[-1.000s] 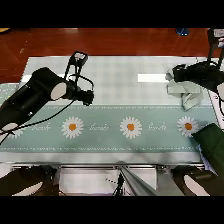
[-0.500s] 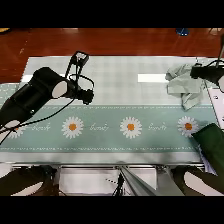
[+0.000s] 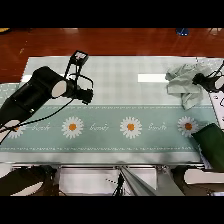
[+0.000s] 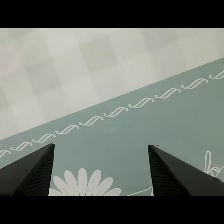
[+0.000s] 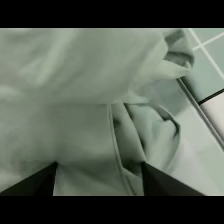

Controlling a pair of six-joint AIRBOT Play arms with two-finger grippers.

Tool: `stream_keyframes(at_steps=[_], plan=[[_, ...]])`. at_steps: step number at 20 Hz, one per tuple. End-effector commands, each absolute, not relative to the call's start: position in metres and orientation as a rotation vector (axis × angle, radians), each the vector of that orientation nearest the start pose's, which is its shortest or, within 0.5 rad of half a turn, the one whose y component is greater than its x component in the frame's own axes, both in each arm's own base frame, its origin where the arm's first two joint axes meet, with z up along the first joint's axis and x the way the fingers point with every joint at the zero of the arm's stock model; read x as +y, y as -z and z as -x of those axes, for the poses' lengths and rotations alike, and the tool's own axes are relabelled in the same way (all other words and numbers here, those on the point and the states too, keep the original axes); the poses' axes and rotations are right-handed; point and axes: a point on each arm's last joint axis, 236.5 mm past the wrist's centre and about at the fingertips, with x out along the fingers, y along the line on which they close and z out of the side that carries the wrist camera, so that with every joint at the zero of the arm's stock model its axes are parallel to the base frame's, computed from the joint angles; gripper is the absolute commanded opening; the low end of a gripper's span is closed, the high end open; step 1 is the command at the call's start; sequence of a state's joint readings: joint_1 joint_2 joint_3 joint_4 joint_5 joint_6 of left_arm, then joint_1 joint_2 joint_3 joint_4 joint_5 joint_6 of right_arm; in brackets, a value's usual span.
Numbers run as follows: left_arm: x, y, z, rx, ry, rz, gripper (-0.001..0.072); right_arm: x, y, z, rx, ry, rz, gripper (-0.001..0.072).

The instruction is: Fold the shirts.

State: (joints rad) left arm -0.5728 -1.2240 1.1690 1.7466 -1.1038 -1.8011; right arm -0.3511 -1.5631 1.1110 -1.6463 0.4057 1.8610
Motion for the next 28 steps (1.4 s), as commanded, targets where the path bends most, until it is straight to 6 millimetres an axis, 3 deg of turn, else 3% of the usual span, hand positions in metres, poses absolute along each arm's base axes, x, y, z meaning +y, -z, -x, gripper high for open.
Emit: stream_keyframes(at_steps=[1, 2, 3, 5, 6, 7, 10, 13, 15, 17, 19, 20, 22, 24, 26, 28], plan=[[-0.182, -0.04, -0.351, 1.11, 0.283, -0.282, 0.0717, -0.19, 0.088, -0.493, 0.8, 0.452, -0.361, 0.0584], [-0.182, -0.04, -0.351, 1.109, 0.283, -0.282, 0.0718, -0.19, 0.096, -0.494, 0.802, 0.451, -0.362, 0.0544], [-0.182, -0.04, -0.351, 1.109, 0.283, -0.282, 0.0717, -0.189, 0.103, -0.493, 0.817, 0.452, -0.364, 0.0424], [-0.183, -0.04, -0.351, 1.109, 0.284, -0.282, 0.0717, -0.188, 0.104, -0.492, 0.823, 0.455, -0.38, 0.01], [-0.182, -0.041, -0.351, 1.108, 0.284, -0.282, 0.0717, -0.187, 0.095, -0.494, 0.803, 0.452, -0.387, 0.0023], [-0.182, -0.042, -0.351, 1.106, 0.284, -0.281, 0.0717, -0.185, 0.078, -0.498, 0.77, 0.445, -0.381, 0.0022], [-0.184, -0.061, -0.355, 1.084, 0.282, -0.269, 0.0717, -0.18, -0.018, -0.507, 0.608, 0.383, -0.249, 0.002], [-0.192, -0.115, -0.369, 0.99, 0.308, -0.258, 0.0717, -0.153, -0.146, -0.495, 0.392, 0.306, -0.088, 0.002], [-0.194, -0.163, -0.374, 0.916, 0.33, -0.263, 0.0717, -0.121, -0.235, -0.469, 0.22, 0.257, -0.033, 0.002], [-0.191, -0.214, -0.37, 0.842, 0.346, -0.259, 0.0717, -0.087, -0.305, -0.433, 0.075, 0.204, -0.014, 0.002], [-0.182, -0.263, -0.358, 0.772, 0.345, -0.22, 0.0717, -0.049, -0.358, -0.391, -0.038, 0.126, -0.029, 0.0021], [-0.177, -0.284, -0.35, 0.738, 0.346, -0.201, 0.0718, -0.031, -0.372, -0.372, -0.063, 0.078, -0.058, 0.0021], [-0.164, -0.318, -0.33, 0.674, 0.35, -0.17, 0.0718, 0.009, -0.38, -0.34, -0.047, -0.044, -0.123, 0.0021], [-0.151, -0.335, -0.31, 0.642, 0.351, -0.152, 0.0718, 0.053, -0.364, -0.32, 0.054, -0.182, -0.161, 0.0021], [-0.14, -0.338, -0.294, 0.657, 0.346, -0.149, 0.0718, 0.099, -0.319, -0.308, 0.249, -0.321, -0.14, 0.0021], [-0.133, -0.326, -0.283, 0.724, 0.334, -0.164, 0.0717, 0.155, -0.262, -0.298, 0.47, -0.478, -0.09, 0.0021]])
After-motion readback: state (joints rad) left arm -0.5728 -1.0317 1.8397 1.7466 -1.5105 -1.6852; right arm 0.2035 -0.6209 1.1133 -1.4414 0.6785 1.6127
